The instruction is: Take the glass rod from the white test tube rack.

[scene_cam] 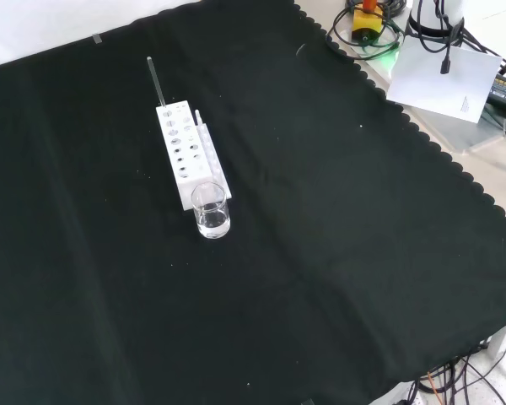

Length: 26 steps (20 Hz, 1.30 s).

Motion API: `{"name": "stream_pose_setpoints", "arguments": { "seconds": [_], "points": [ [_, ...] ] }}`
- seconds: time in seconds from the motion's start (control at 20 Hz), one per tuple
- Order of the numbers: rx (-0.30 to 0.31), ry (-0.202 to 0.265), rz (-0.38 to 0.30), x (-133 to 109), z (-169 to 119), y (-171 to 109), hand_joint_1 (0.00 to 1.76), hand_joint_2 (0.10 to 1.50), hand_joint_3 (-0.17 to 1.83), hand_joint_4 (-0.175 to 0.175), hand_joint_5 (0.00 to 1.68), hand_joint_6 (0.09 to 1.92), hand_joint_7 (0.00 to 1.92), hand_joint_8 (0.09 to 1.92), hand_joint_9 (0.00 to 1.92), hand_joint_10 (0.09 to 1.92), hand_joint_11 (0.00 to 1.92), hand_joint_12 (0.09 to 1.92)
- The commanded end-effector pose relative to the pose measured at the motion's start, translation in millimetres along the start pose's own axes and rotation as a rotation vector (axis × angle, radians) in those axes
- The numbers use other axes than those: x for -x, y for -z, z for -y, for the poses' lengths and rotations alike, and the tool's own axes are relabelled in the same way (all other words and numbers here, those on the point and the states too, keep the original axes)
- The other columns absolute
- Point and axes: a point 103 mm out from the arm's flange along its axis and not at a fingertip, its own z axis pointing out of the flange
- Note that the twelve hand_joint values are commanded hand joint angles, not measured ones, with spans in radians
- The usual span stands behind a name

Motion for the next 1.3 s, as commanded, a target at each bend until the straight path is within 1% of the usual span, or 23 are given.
{"name": "stream_pose_setpoints", "arguments": {
  "seconds": [0.05, 0.2, 0.45, 0.55, 0.8, 0.95, 1.0, 1.05, 1.2, 1.25, 1.3],
  "points": [
    [-0.023, -0.023, 0.006, 13, -25, -12, 0.82, 0.7, 0.73, -0.175, 0.05, 0.09, 0.0, 0.38, 0.0, 0.56, 0.0, 0.89],
    [-0.03, -0.024, -0.012, 26, -49, -16, 0.82, 0.7, 0.73, -0.175, 0.05, 0.09, 0.0, 0.4, 0.0, 0.6, 0.0, 0.95],
    [-0.042, -0.039, -0.004, 42, -83, -24, 0.8, 0.7, 0.73, -0.175, 0.06, 0.09, 0.0, 0.46, 0.0, 0.69, 0.0, 1.1],
    [-0.046, -0.045, -0.013, 47, -95, -29, 0.8, 0.7, 0.73, -0.175, 0.06, 0.09, 0.0, 0.47, 0.0, 0.71, 0.0, 1.14],
    [-0.057, -0.049, -0.018, 58, -125, -42, 0.79, 0.71, 0.73, -0.175, 0.07, 0.09, 0.0, 0.5, 0.0, 0.73, 0.0, 1.18],
    [-0.049, -0.044, -0.017, 59, -132, -45, 0.78, 0.71, 0.73, -0.175, 0.07, 0.09, 0.0, 0.51, 0.0, 0.75, 0.0, 1.2],
    [-0.05, -0.041, -0.01, 59, -132, -46, 0.78, 0.71, 0.73, -0.175, 0.07, 0.09, 0.0, 0.51, 0.0, 0.75, 0.0, 1.2],
    [-0.072, -0.05, 0.029, 66, -153, -56, 0.78, 0.71, 0.73, -0.175, 0.07, 0.09, 0.0, 0.52, 0.0, 0.77, 0.0, 1.22],
    [-0.086, -0.046, 0.058, 73, -183, -69, 0.77, 0.71, 0.73, -0.175, 0.08, 0.09, 0.0, 0.56, 0.0, 0.82, 0.0, 1.26],
    [-0.067, -0.045, 0.062, 72, -178, -66, 0.77, 0.71, 0.73, -0.175, 0.09, 0.09, 0.0, 0.61, 0.01, 0.85, 0.0, 1.28],
    [-0.082, -0.036, 0.064, 69, -186, -70, 0.77, 0.71, 0.73, -0.175, 0.09, 0.09, 0.0, 0.66, 0.02, 0.88, 0.0, 1.29]
  ]
}}
